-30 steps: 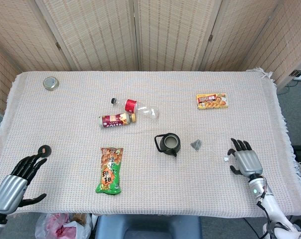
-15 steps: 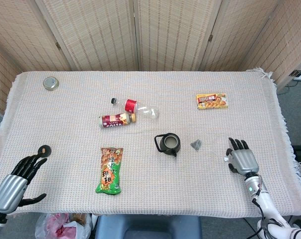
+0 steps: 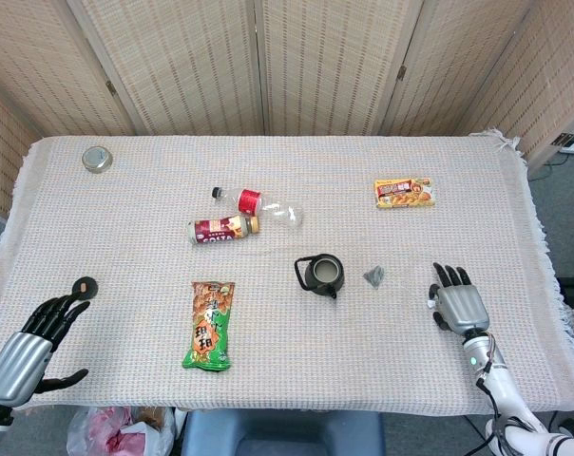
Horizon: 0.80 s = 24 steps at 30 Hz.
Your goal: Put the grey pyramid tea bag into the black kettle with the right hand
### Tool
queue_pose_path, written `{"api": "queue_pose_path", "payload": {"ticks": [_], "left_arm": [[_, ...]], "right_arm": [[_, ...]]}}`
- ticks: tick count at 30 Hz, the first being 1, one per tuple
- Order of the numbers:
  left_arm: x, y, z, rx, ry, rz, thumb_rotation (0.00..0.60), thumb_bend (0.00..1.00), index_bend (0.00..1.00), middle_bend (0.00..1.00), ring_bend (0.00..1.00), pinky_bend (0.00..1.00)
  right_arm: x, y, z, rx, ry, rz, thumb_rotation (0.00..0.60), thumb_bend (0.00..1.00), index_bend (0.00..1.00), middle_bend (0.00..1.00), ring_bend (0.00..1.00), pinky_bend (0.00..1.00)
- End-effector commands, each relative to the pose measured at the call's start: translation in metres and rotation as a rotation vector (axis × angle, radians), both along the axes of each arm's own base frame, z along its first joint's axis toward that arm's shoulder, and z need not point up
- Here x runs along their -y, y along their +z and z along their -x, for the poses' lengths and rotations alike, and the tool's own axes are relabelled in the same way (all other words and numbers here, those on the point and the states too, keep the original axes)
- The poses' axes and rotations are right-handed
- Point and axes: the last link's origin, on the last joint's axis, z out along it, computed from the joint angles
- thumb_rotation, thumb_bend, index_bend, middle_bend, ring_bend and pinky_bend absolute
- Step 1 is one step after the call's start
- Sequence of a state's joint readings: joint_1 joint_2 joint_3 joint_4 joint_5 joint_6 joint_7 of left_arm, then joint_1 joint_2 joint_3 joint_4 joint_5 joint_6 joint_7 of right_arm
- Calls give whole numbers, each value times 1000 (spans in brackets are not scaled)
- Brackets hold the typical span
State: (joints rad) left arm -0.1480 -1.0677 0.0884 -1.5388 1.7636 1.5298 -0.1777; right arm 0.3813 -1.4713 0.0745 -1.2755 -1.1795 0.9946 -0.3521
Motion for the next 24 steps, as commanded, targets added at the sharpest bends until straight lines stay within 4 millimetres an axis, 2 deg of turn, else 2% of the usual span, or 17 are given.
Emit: {"api": "queue_pose_path", "payload": {"ticks": [1, 13, 24], "left_arm": [[0, 0, 0, 0, 1, 0, 600, 151, 0, 0, 0, 115], [-1, 1, 2, 7, 5, 7, 600, 151, 0, 0, 0, 115], [-2, 2, 3, 12, 5, 7, 600, 151, 0, 0, 0, 115]], "right_arm": [[0, -1, 0, -4, 2, 2, 600, 314, 439, 0, 0, 0], [3, -9, -1, -5, 4, 12, 600, 340, 518, 0, 0, 0], [5, -12, -2, -17, 8, 18, 600, 345, 604, 43, 0, 0]]}}
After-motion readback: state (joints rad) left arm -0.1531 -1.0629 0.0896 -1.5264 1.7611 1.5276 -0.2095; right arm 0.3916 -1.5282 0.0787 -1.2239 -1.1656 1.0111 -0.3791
